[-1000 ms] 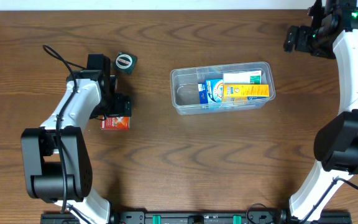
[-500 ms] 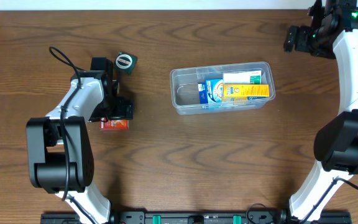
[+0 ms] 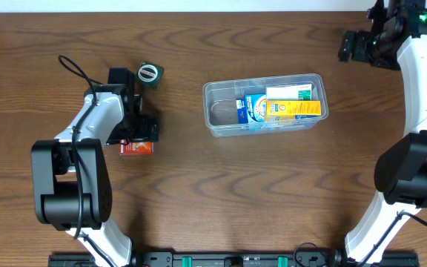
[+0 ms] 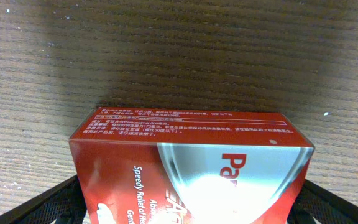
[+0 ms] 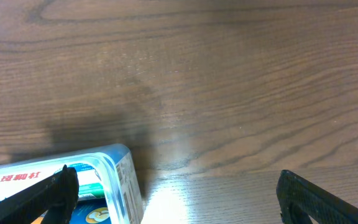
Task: Pack container
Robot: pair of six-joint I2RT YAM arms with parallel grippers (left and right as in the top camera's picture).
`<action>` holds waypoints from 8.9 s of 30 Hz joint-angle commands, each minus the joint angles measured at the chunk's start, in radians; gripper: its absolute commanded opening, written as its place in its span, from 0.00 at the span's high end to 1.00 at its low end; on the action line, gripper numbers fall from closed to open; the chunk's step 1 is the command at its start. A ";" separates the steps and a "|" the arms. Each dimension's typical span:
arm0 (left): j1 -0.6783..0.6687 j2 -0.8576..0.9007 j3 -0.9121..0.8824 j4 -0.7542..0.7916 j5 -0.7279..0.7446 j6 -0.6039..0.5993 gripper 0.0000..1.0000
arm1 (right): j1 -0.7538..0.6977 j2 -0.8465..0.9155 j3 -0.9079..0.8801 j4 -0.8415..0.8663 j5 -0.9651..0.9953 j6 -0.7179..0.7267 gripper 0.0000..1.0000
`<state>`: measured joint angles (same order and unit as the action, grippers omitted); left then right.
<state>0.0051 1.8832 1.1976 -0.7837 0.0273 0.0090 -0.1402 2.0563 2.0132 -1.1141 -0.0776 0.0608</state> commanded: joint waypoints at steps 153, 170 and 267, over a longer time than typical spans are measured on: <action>-0.602 0.111 0.344 0.119 -0.144 -0.501 0.12 | 0.003 -0.001 0.014 -0.001 -0.001 0.013 0.01; -0.602 0.111 0.345 0.120 -0.145 -0.500 0.02 | 0.003 -0.001 0.014 -0.001 -0.001 0.013 0.01; -0.035 0.333 0.388 0.405 0.082 0.329 0.26 | 0.003 -0.001 0.014 -0.001 -0.001 0.013 0.01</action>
<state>-0.0231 2.2055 1.5787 -0.3790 0.1020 0.3374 -0.1398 2.0563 2.0132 -1.1141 -0.0776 0.0612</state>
